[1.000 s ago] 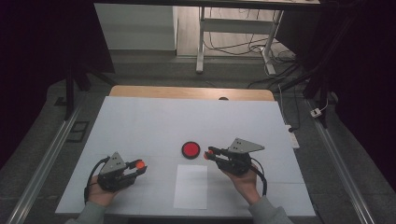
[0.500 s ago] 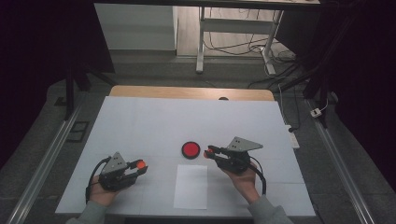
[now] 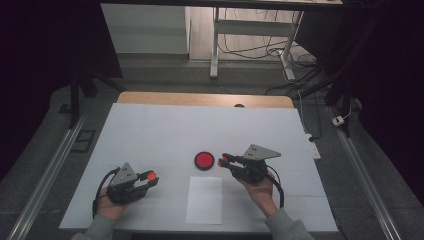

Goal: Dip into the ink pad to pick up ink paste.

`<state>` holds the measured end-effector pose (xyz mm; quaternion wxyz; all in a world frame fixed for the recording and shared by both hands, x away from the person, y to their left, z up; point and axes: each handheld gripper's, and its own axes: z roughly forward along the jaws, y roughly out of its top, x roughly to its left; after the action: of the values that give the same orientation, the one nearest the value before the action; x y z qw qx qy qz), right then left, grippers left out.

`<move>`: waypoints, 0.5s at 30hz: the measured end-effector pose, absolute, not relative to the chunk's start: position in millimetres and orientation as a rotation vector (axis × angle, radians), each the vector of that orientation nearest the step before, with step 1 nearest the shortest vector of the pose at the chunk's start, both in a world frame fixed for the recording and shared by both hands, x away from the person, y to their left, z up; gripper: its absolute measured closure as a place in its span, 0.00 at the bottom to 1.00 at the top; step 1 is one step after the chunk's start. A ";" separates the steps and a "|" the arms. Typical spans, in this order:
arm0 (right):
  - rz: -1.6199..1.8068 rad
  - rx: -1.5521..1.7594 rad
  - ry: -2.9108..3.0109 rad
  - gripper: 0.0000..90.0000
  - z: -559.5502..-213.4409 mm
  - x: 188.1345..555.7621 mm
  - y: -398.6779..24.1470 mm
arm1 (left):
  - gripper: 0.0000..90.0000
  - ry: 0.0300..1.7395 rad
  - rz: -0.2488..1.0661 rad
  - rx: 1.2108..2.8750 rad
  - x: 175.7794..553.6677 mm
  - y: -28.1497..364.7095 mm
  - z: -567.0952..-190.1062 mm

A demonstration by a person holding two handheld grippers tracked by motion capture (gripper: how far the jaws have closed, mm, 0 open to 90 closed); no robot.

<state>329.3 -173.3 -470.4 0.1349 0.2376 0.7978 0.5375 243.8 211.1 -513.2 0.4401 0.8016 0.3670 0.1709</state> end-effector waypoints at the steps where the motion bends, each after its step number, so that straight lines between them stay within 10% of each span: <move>1: 1.556 0.691 2.316 0.81 -470.1 330.3 -173.3 | 0.72 0.911 0.425 1.991 243.8 211.1 -513.2; 15: 1.534 0.753 2.322 0.81 -478.5 349.3 -165.5 | 0.72 0.905 0.416 1.995 244.4 209.6 -514.4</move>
<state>349.3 -165.5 -478.5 0.1288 0.2589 0.7987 0.5278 244.4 209.6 -514.4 0.4405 0.8033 0.3643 0.1674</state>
